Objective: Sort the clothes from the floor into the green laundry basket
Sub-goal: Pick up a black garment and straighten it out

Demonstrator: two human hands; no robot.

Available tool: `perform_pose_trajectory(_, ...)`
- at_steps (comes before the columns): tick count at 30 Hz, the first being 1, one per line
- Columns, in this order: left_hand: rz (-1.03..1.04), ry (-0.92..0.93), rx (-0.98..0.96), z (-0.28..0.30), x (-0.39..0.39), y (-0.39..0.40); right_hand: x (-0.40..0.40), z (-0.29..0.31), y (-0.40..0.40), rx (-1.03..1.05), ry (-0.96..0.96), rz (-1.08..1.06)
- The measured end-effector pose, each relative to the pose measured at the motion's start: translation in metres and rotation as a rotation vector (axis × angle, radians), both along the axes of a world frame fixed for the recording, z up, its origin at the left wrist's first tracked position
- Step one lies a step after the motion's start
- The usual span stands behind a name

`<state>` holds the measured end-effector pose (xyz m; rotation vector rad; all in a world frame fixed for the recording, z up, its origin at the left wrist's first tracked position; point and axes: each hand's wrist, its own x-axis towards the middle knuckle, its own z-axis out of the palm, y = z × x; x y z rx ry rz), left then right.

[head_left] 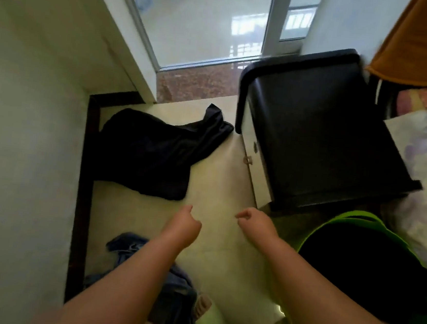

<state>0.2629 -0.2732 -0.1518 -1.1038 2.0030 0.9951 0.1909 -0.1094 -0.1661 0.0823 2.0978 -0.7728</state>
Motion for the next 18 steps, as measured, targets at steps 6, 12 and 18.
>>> perform_pose_trajectory(6, 0.140, -0.042, -0.062, -0.003, 0.019, -0.103, -0.015, -0.005, -0.102, -0.073, 0.015, 0.087)
perform_pose_trajectory(12, 0.226, -0.060, -0.024, -0.022, 0.003, -0.142, -0.050, -0.028, -0.155, -0.045, 0.006, 0.105)
perform_pose_trajectory(18, 0.264, 0.001, 0.019, -0.038, -0.054, -0.173, -0.111, -0.048, -0.194, -0.024, -0.030, 0.134)
